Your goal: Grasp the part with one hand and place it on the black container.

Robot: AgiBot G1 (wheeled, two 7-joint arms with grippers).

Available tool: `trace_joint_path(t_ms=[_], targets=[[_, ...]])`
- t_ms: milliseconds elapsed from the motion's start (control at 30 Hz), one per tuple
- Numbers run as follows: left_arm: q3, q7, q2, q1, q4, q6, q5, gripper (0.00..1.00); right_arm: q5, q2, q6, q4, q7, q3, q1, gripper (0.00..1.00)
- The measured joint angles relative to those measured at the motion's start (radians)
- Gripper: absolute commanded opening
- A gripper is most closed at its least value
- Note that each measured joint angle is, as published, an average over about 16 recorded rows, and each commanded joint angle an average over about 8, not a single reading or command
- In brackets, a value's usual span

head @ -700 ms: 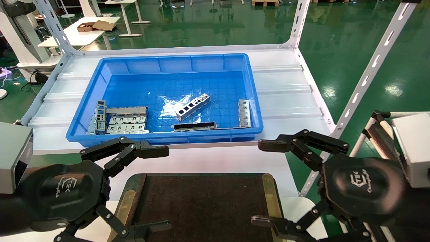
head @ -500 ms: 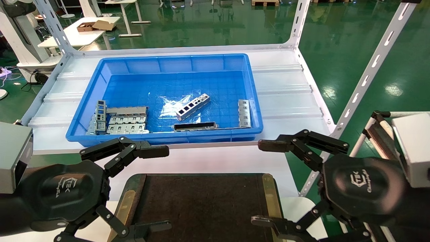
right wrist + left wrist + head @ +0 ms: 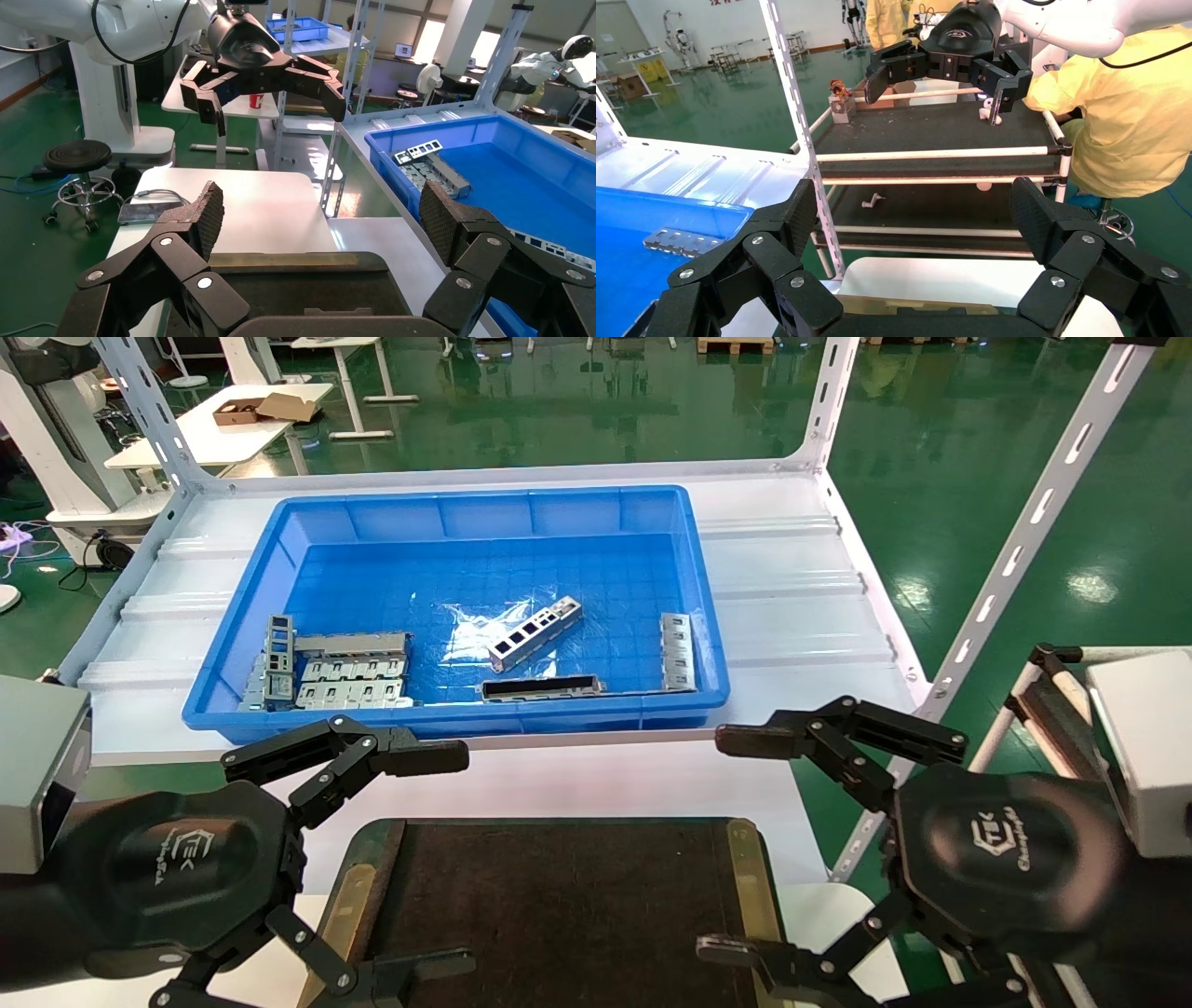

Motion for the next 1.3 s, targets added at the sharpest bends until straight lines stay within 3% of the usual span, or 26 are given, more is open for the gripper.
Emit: trace_joint_path(t_ms=[733, 1300], targets=[[0.007, 0.004, 0.017, -0.013, 0.008, -0.035, 0.031, 1.0, 0.0, 0.0, 0.0, 0.0, 0.0, 0.0, 0.0, 1.0], [0.066, 0.027, 0.144, -0.121, 0.129, -0.189, 0.197, 1.0, 0.0, 0.0, 0.0, -0.001, 0.0, -0.001, 0.0, 1.0]])
